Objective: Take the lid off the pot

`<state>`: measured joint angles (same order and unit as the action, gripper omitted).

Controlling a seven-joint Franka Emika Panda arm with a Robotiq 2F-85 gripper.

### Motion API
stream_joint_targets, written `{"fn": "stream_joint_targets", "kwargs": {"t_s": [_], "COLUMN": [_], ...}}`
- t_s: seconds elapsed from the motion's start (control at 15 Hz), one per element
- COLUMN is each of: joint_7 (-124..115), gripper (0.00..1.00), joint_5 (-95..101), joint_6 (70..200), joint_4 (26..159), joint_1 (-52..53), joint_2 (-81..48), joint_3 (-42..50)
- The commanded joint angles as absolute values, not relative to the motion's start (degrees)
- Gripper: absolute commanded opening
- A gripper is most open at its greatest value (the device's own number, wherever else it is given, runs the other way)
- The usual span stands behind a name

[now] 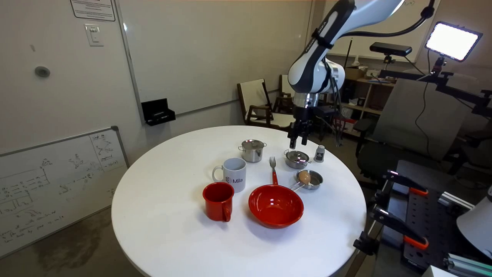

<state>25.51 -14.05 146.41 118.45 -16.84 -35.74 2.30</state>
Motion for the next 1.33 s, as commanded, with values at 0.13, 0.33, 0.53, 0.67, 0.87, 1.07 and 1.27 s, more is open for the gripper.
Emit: {"fn": "stream_joint_targets", "kwargs": {"t_s": [0.13,0.33,0.53,0.67,0.87,1.07,1.27], "joint_7": [21.6,20.6,19.3,18.6,17.6,16.9,16.3], "gripper": [1.0,1.0,1.0,1.0,1.0,0.99,0.76], "joint_5": [-10.8,-10.0,-8.7,-7.9,-7.1,-6.7,-6.6], "joint_6": [146.6,146.5,146.3,146.2,145.9,146.0,146.0], "joint_4": [113.8,112.4,111.3,110.8,110.2,109.9,109.6], "joint_1": [-18.0,-18.0,-17.7,-17.7,-17.6,-17.6,-17.5], "joint_2": [-40.9,-42.1,-43.0,-43.5,-44.1,-44.6,-45.0], "joint_3": [2.2,2.4,2.8,3.0,3.1,3.1,3.2]}}
